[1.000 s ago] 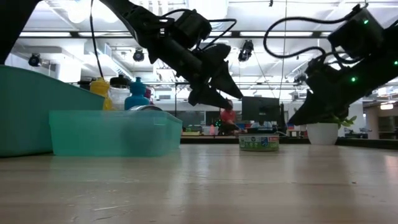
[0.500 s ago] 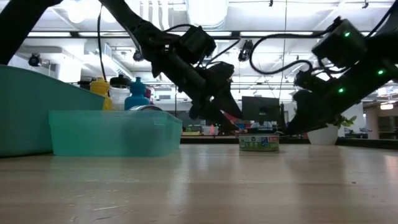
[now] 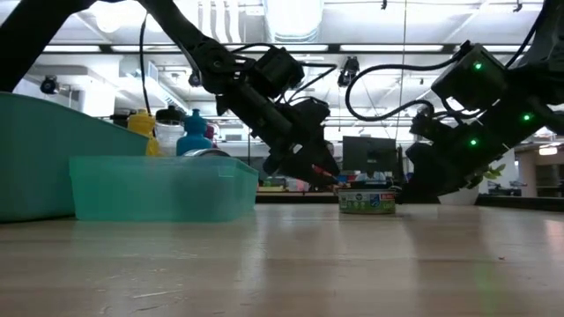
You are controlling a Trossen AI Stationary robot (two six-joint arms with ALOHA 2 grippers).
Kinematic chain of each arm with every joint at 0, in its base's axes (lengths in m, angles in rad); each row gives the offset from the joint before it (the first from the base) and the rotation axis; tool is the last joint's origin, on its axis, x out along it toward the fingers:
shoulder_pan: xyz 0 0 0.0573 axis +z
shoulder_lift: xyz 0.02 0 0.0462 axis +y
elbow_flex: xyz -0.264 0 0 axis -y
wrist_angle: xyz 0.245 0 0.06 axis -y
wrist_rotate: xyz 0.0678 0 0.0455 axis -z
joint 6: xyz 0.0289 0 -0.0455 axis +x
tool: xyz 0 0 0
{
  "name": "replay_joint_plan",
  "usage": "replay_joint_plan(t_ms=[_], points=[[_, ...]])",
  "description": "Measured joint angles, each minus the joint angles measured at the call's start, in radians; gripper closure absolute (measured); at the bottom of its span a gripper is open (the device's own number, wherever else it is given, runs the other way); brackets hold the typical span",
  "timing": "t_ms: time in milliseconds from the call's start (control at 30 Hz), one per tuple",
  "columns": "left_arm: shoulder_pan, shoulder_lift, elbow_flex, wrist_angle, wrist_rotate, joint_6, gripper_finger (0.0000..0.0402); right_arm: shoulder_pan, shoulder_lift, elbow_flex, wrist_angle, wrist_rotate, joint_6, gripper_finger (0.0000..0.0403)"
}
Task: Pick & Place Food Item
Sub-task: Put the green tuna can into the light green bin
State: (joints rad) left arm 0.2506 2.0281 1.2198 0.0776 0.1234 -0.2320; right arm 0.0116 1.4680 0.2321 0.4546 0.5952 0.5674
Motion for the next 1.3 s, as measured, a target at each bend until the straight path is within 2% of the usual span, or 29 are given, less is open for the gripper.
replay_joint_plan(t_ms=[200, 367, 600, 867, 1300], points=[[0.000, 0.000, 0.000, 0.005, 0.000, 0.000, 0.0106, 0.000, 0.060, 0.041, 0.018, -0.004, -0.003, 0.0256], [0.000, 0.000, 0.000, -0.004, 0.000, 0.000, 0.0106, 0.001, 0.145, 0.100, 0.044, -0.058, -0.024, 0.0256], [0.000, 0.000, -0.001, -0.098, 0.000, 0.003, 0.0106, 0.001, 0.242, 0.183, 0.060, -0.054, -0.051, 0.0256], [0.000, 0.000, -0.001, -0.125, 0.000, -0.004, 0.0106, 0.002, 0.242, 0.216, 0.058, -0.084, -0.091, 0.0256], [-0.001, 0.000, -0.001, -0.116, 0.029, -0.034, 0.0106, 0.002, 0.238, 0.160, 0.073, -0.078, -0.045, 0.0256]])
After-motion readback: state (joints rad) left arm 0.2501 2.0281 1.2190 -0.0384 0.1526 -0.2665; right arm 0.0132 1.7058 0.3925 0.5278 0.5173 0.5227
